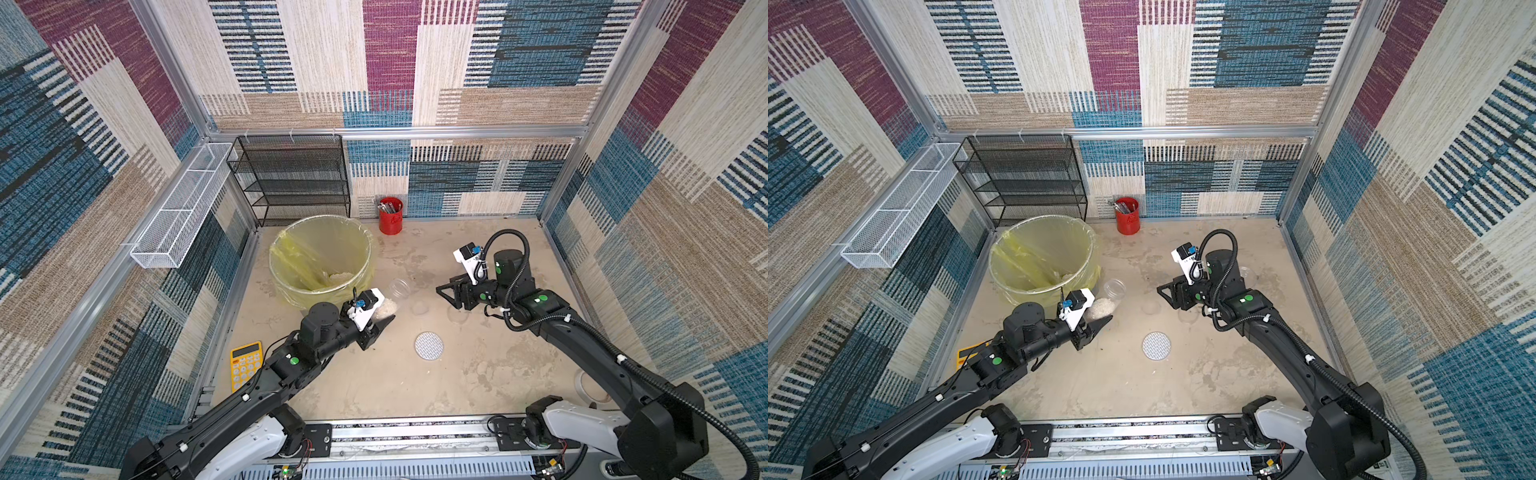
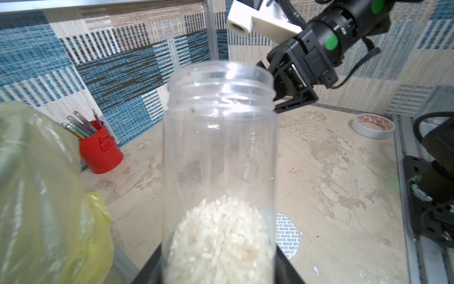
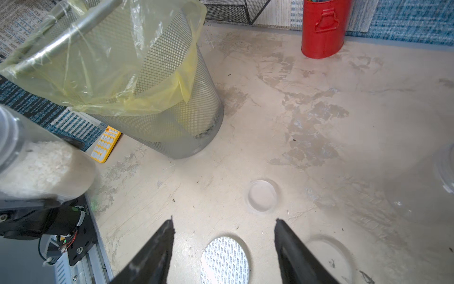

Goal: Empty moldy rice from jars
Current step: Pour the moldy rice from the jar into the trash bin.

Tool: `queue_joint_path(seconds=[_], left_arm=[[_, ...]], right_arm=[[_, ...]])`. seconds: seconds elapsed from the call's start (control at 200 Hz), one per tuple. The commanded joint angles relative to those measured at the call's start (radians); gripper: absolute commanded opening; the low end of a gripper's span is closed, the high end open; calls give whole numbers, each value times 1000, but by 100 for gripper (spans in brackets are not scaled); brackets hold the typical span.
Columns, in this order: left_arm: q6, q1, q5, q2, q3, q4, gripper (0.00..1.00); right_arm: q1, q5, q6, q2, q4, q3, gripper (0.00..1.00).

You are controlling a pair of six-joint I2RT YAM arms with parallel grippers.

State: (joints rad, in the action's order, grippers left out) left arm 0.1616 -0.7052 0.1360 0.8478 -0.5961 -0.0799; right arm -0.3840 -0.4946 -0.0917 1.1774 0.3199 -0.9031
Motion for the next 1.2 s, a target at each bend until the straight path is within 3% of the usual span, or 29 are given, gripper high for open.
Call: queue_joint_path(seconds=[0.0,0.275,0.596,0.891,1.197], left_arm=[[-53,1,-108,-26,-73,92,0],[-93,1,-287,-69,-318,425,0],[12,13,-518,42,-557,704,0],[78,153,-536,206,-792,962,0],[194,210,-638,352,-971,1135,0]], right_arm=[[0,28,-107,9,5,10,67],[0,37,-153,110,-68,102,66],[-14,74,-130,185,-67,91,67],[-15,56,-92,148,-96,98,68],[-15,54,-51,93,-130,110,68]])
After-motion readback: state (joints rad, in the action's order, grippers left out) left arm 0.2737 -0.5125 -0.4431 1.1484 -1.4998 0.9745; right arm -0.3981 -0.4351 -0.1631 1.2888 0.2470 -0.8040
